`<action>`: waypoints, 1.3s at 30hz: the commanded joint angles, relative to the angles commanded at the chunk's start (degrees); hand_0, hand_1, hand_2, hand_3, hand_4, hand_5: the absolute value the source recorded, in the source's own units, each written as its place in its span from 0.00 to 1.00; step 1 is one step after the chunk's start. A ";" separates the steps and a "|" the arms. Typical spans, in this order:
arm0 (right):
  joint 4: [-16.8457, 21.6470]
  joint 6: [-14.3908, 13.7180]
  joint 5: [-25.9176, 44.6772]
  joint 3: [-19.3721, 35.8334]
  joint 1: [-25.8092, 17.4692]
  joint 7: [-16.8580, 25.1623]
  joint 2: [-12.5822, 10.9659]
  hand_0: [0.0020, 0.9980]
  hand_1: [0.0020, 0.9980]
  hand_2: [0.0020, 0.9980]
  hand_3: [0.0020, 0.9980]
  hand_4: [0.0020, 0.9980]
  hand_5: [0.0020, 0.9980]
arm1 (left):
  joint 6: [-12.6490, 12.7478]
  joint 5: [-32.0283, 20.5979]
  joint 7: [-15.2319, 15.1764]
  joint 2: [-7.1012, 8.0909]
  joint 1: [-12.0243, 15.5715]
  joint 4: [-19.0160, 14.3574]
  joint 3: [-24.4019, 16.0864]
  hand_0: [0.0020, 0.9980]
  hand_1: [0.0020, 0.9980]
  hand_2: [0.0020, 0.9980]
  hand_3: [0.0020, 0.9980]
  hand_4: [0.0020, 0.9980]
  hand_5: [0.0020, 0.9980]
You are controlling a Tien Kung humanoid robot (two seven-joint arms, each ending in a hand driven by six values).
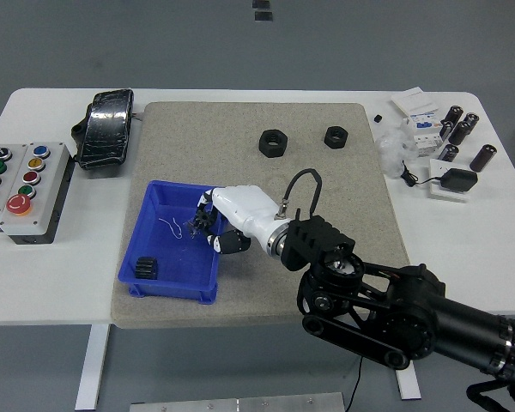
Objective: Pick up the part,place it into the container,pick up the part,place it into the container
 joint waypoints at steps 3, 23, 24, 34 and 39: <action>0.44 -0.89 -0.31 0.28 -0.70 -0.58 0.46 0.53 0.86 0.96 0.94 0.75 0.34 | -0.01 0.16 0.09 -0.03 0.11 0.00 -0.13 0.66 0.57 0.58 0.63 0.71 0.43; 1.95 -14.38 10.28 18.61 -9.30 10.93 -3.47 0.51 0.69 0.72 0.70 0.79 0.38 | 0.01 0.52 0.06 -0.25 0.32 0.00 -0.70 0.66 0.57 0.58 0.63 0.71 0.43; 1.56 -14.64 11.41 19.95 -10.34 12.21 -3.73 0.51 0.69 0.72 0.70 0.79 0.38 | 0.04 0.42 0.03 -0.27 0.34 0.00 -0.65 0.66 0.57 0.58 0.63 0.71 0.43; 2.20 -14.72 23.50 35.13 -24.07 26.14 -5.93 0.69 0.71 0.72 0.70 0.79 0.38 | 0.19 0.64 -0.13 -0.26 0.84 0.00 -1.16 0.66 0.57 0.58 0.63 0.71 0.43; 1.94 -13.91 29.49 42.17 -30.46 32.34 -5.75 0.71 0.72 0.72 0.69 0.80 0.40 | 0.23 0.95 -0.19 -0.09 1.03 0.00 -1.47 0.66 0.57 0.58 0.63 0.71 0.43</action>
